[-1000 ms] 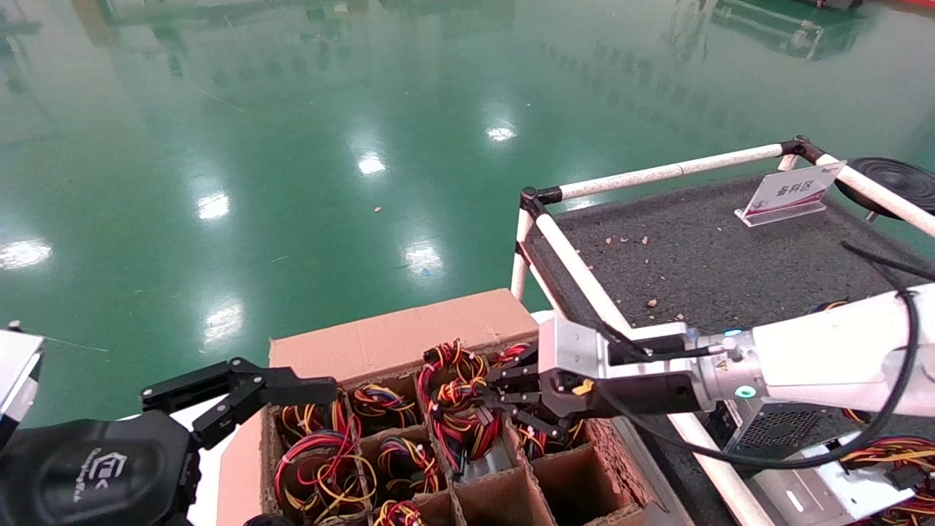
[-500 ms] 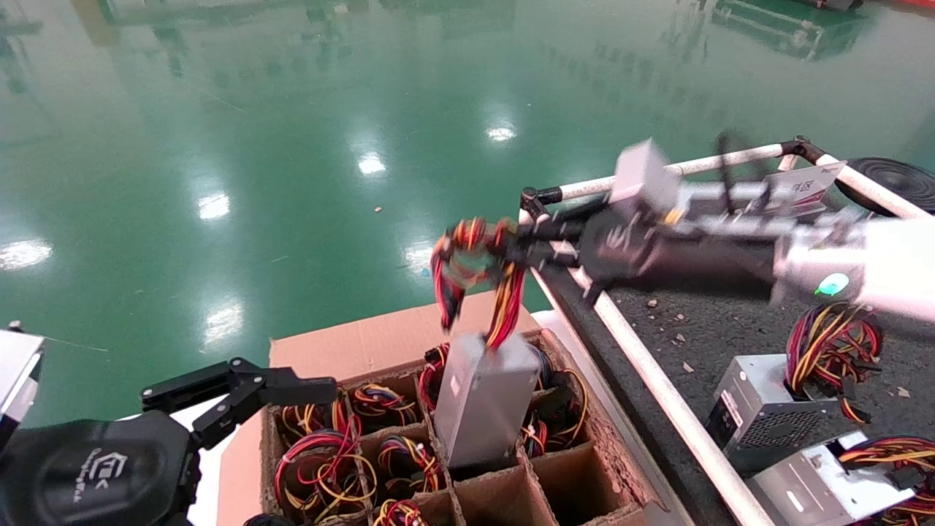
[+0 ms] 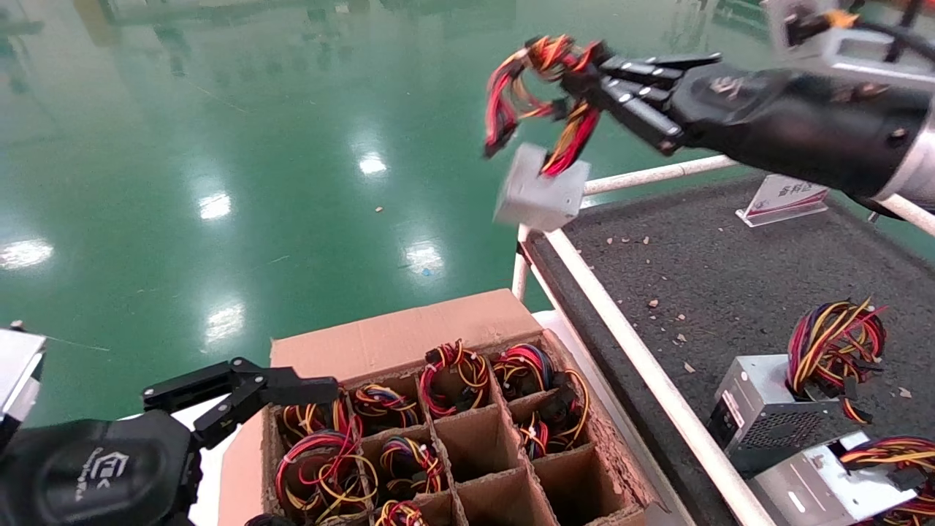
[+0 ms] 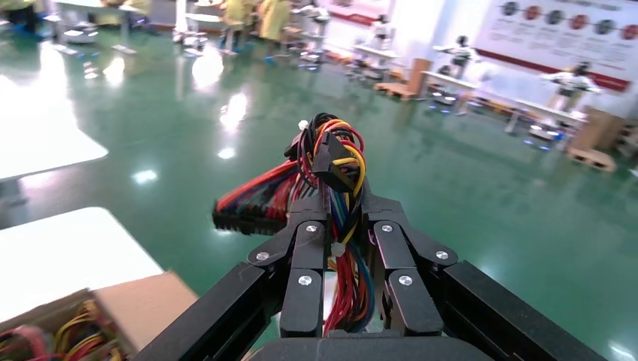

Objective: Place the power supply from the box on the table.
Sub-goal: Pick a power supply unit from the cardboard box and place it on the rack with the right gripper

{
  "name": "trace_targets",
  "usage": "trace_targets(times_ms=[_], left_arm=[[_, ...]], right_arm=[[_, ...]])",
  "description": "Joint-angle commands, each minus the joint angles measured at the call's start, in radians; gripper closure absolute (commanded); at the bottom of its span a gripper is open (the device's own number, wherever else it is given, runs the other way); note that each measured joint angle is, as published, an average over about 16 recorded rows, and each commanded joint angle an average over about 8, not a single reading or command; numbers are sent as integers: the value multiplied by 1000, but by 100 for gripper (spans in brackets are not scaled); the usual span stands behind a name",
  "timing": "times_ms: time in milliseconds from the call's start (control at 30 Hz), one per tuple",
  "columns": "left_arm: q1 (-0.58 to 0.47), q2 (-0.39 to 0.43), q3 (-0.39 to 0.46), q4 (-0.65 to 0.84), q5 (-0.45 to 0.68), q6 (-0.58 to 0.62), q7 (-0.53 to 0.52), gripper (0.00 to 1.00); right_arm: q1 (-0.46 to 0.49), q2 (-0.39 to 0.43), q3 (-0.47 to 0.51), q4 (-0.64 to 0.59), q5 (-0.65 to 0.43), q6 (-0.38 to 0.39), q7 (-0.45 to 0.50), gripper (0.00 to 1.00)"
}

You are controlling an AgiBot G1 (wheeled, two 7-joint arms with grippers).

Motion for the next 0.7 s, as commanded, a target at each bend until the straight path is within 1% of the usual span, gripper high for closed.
trace_targets(times_ms=[33, 267, 700], left_arm=[[0, 0, 0, 0, 0, 0, 0, 0], [0, 0, 0, 0, 0, 0, 0, 0], [0, 0, 0, 0, 0, 0, 0, 0]], right_arm=[[4, 13, 8, -3, 11, 12, 10, 100], [-14, 60, 16, -10, 24, 34, 25, 100], [-65, 145, 38, -19, 57, 47, 65, 100]])
